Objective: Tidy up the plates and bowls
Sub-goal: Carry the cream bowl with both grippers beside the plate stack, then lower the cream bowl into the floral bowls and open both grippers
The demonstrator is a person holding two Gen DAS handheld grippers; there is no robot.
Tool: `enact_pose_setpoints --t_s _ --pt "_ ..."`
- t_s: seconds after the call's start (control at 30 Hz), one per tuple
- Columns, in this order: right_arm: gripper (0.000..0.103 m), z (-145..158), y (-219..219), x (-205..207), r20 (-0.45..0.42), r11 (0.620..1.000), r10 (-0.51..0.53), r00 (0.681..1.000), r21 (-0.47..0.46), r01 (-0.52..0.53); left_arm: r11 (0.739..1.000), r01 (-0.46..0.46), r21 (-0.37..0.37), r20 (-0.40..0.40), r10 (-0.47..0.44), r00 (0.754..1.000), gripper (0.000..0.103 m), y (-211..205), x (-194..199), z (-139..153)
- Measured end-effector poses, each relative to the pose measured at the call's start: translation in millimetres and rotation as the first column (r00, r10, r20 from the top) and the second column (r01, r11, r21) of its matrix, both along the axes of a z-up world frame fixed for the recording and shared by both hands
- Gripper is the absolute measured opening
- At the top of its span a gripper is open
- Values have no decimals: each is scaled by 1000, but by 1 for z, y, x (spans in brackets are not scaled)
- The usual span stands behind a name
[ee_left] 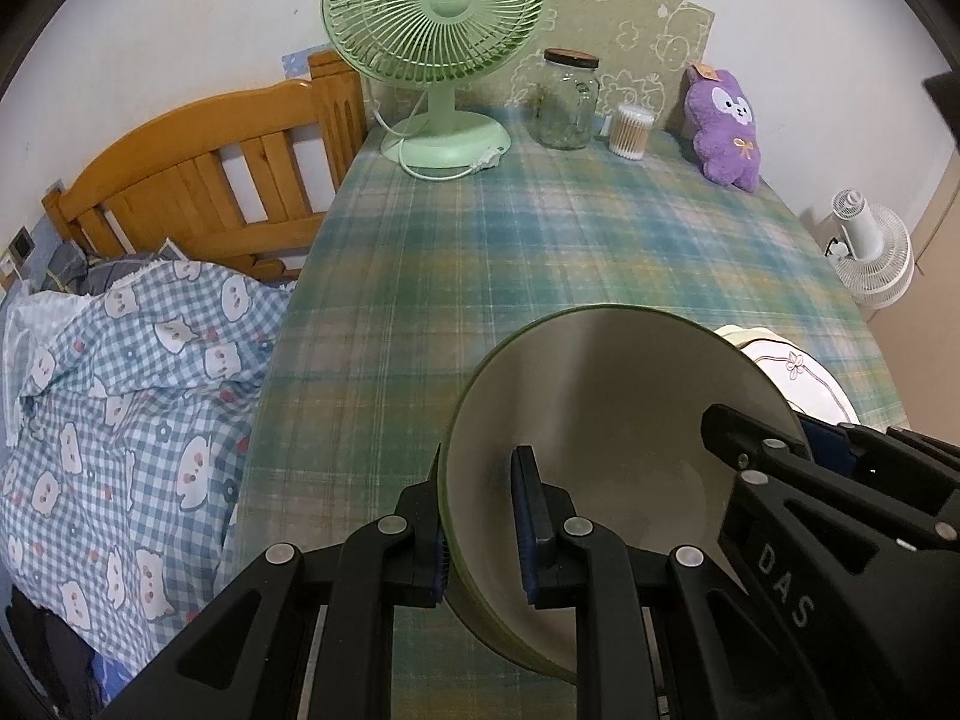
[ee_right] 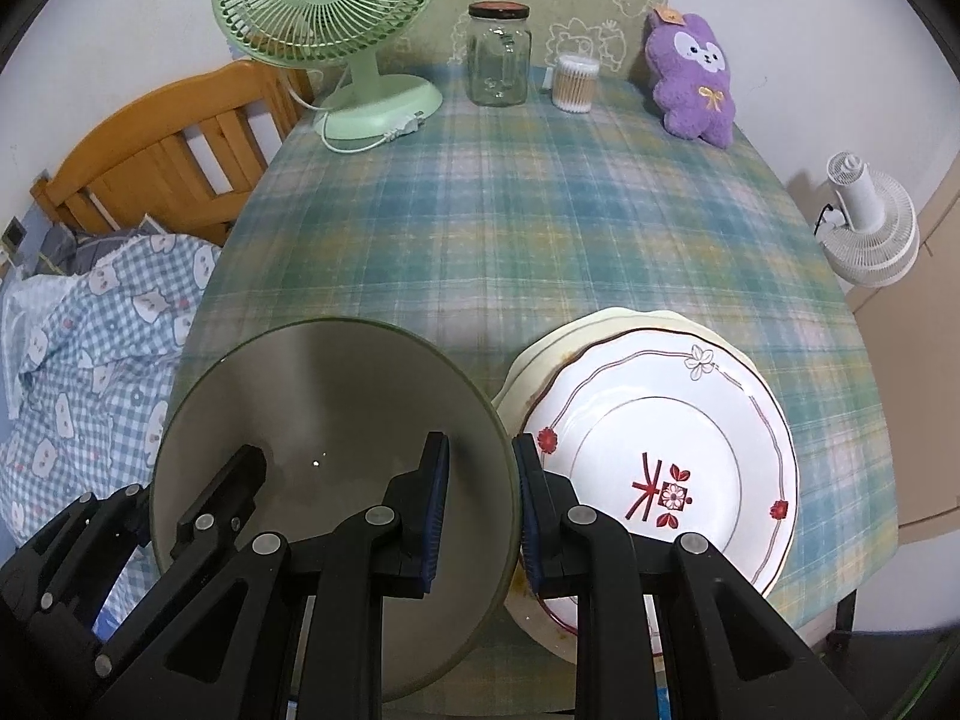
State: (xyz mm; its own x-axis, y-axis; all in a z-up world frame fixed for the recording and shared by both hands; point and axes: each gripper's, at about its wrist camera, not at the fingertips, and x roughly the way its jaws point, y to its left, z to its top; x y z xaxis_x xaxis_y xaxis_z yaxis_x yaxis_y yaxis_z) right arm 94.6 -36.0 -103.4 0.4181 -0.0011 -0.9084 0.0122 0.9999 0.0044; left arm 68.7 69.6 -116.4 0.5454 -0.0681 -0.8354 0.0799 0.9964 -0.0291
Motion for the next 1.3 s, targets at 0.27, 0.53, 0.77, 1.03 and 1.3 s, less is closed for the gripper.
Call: enact_pose_setpoints --t_s 0.27,0.53,0.77,1.03,1.3 --pt "25 -8 0 0 -25 1000 3 1000 31 -2 1000 -1 16 -10 1 1000 14 1 -3 0" --pt "25 -9 1 -1 -29 999 6 1000 52 -5 999 -21 44 -23 22 1000 17 -1 -6 2" --pt "18 -3 0 -3 -4 999 22 1000 50 -22 996 -19 93 -3 20 1000 28 -6 -9 6" --pt "16 -2 3 0 3 998 40 999 38 -40 995 -40 93 10 39 999 33 -5 -7 6" --pt "31 -5 -4 3 -59 995 39 997 90 -34 1000 -11 -15 -60 10 998 59 -2 -1 -1"
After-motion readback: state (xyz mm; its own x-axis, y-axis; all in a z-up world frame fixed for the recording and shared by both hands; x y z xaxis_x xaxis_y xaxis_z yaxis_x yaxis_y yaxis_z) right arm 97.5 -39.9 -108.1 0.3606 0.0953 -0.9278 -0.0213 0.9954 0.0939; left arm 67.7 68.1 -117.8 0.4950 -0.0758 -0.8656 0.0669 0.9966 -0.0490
